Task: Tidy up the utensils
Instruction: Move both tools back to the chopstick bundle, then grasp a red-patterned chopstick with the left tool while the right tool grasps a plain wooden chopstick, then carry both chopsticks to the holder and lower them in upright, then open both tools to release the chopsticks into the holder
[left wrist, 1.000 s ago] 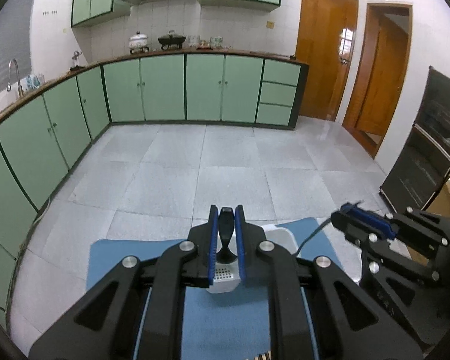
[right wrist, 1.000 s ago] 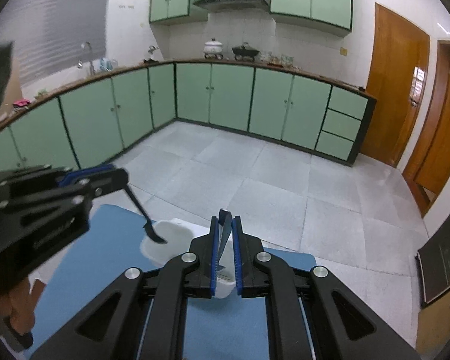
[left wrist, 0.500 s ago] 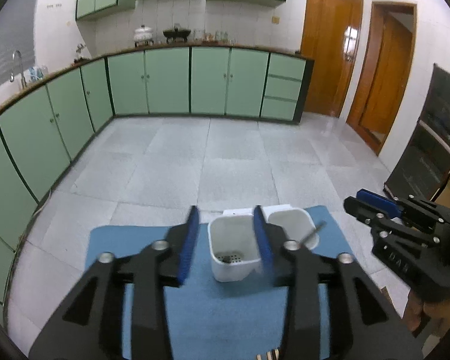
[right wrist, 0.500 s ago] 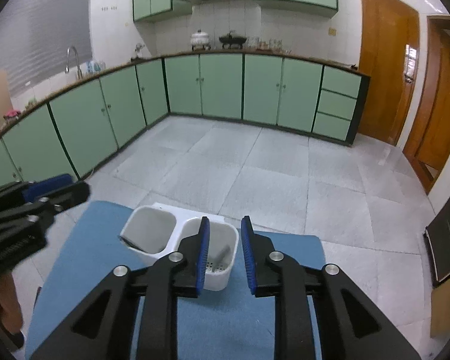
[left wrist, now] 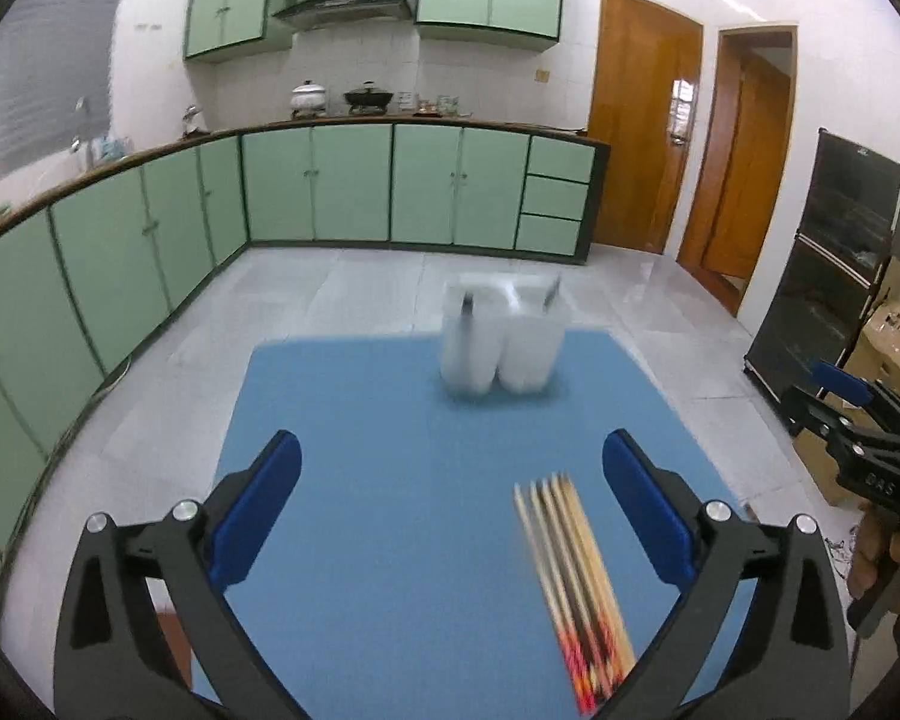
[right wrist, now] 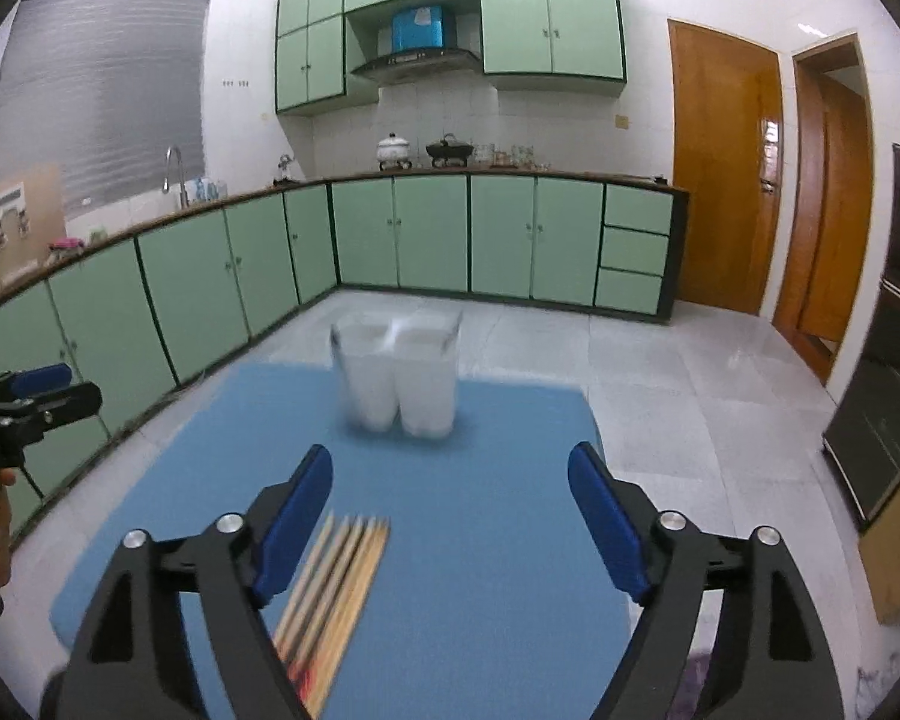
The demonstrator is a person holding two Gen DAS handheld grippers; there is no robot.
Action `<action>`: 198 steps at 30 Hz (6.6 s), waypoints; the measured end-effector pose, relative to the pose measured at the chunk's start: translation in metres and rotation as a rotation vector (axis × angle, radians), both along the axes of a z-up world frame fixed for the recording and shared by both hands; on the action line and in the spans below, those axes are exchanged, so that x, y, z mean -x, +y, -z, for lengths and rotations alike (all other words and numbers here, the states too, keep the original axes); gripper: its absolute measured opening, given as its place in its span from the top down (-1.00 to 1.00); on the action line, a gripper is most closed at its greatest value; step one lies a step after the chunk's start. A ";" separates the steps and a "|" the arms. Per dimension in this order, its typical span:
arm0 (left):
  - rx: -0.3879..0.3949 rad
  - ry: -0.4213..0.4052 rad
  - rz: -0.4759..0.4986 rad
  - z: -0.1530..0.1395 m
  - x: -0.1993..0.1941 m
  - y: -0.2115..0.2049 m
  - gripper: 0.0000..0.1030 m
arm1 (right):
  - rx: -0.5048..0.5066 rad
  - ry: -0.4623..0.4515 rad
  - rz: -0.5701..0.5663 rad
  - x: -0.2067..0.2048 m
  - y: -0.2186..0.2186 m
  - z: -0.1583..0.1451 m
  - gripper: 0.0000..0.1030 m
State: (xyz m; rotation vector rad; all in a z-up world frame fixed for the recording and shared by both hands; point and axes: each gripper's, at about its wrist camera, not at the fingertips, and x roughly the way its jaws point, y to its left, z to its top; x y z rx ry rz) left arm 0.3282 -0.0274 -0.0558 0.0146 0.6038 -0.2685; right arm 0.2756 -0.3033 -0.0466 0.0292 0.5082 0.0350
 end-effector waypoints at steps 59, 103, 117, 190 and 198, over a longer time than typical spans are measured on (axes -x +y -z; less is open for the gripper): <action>-0.123 0.146 0.056 0.184 0.070 -0.049 -0.35 | 0.040 0.226 -0.089 0.054 0.034 0.179 -0.18; 0.020 0.175 -0.032 0.183 0.076 0.007 0.89 | 0.040 0.212 -0.044 0.059 0.041 0.180 0.85; 0.170 0.110 -0.016 0.090 0.079 0.010 0.90 | -0.002 0.073 -0.055 0.072 0.038 0.072 0.86; 0.007 -0.038 0.005 -0.104 -0.230 -0.038 0.11 | -0.060 0.209 -0.051 -0.249 -0.020 -0.113 0.77; -0.015 -0.063 0.050 -0.073 -0.109 -0.002 -0.22 | -0.067 0.117 -0.092 -0.118 -0.025 -0.067 0.52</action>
